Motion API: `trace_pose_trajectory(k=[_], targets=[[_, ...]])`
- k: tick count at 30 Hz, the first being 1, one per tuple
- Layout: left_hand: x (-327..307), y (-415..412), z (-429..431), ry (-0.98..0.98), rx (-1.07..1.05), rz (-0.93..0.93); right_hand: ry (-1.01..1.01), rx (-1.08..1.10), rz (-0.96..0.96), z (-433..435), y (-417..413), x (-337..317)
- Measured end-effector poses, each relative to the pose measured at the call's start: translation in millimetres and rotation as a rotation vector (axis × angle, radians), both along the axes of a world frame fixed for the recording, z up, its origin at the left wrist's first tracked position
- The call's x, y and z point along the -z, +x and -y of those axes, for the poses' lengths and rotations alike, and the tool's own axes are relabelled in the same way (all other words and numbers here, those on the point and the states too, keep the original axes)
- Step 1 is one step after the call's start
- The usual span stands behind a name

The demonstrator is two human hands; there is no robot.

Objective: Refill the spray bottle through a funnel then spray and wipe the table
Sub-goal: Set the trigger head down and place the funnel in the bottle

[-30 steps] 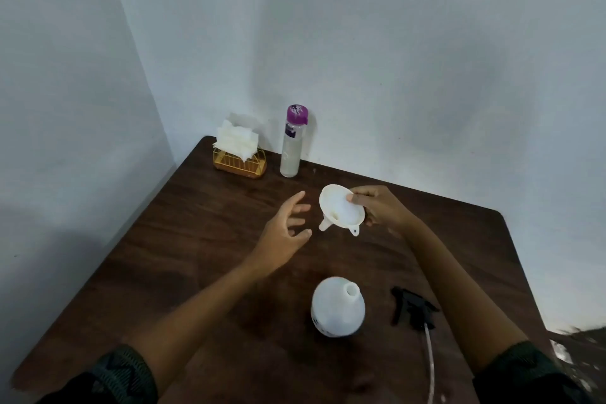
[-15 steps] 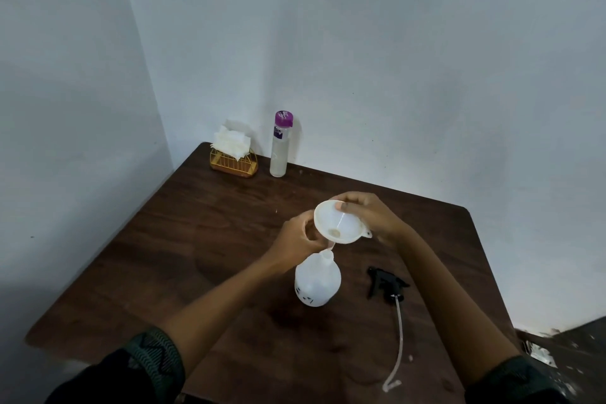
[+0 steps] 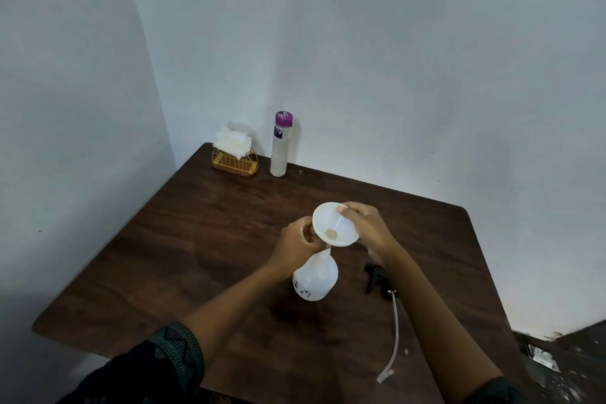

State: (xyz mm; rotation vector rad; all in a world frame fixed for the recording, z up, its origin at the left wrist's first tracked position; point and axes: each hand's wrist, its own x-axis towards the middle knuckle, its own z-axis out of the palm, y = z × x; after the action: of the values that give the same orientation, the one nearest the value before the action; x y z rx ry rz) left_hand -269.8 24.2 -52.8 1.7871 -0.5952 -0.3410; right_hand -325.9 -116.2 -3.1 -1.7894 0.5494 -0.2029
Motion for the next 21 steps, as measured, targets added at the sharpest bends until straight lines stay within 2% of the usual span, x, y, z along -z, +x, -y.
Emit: trace_pose_trajectory(k=[6, 14, 18, 21], targets=[[1.2, 5.3, -6.3, 0.020, 0.055, -0.095, 0.009, -0.008, -0.014, 2.0, 0.8, 0.9], [-29.3, 4.3, -12.4, -0.147, -0.009, -0.339, -0.052, -0.070, -0.002, -0.3, 1.1, -0.1], [-27.4, 3.8, -13.3, -0.105, 0.023, -0.223, -0.065, -0.084, -0.005, -2.2, 1.1, 3.1], [-22.3, 2.5, -16.1, -0.092, -0.003, -0.227, -0.051, -0.095, -0.027, -3.5, -1.0, 6.6]])
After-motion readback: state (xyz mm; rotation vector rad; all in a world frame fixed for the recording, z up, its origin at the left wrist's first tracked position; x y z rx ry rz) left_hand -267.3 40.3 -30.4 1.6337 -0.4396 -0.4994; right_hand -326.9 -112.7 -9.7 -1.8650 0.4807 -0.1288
